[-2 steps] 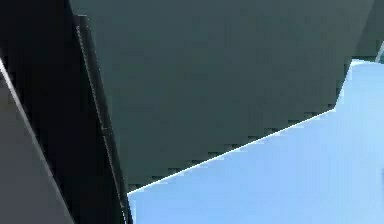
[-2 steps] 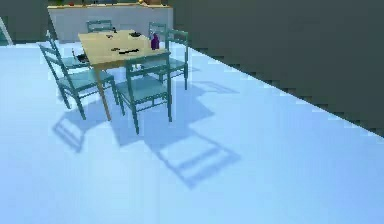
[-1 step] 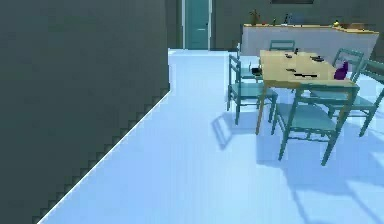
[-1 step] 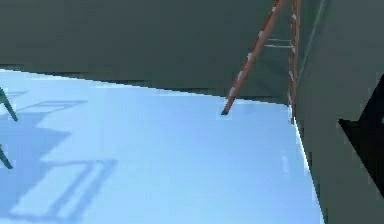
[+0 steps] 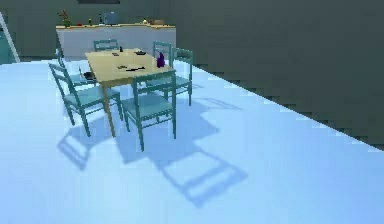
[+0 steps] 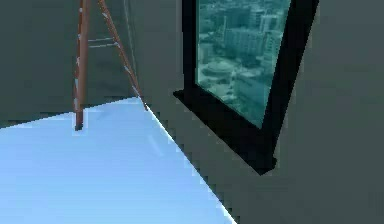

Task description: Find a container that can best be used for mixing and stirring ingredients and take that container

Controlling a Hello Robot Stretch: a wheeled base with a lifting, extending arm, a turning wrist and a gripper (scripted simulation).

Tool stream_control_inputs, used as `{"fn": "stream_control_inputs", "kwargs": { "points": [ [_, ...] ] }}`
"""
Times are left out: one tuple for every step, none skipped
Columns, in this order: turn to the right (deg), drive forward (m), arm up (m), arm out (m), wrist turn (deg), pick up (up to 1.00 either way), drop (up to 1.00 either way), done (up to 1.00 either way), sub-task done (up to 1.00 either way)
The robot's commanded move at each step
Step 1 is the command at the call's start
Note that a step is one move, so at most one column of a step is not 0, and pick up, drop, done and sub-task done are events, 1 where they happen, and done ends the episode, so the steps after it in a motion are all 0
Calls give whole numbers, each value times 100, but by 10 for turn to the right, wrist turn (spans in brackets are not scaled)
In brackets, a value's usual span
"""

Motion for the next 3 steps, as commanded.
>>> {"fn": "stream_control_inputs", "kwargs": {
  "points": [
    [330, 0, 0, 0, 0, 0, 0, 0, 0],
    [0, 10, 0, 0, 0, 0, 0, 0, 0],
    [-450, 0, 0, 0, 0, 0, 0, 0, 0]
  ]
}}
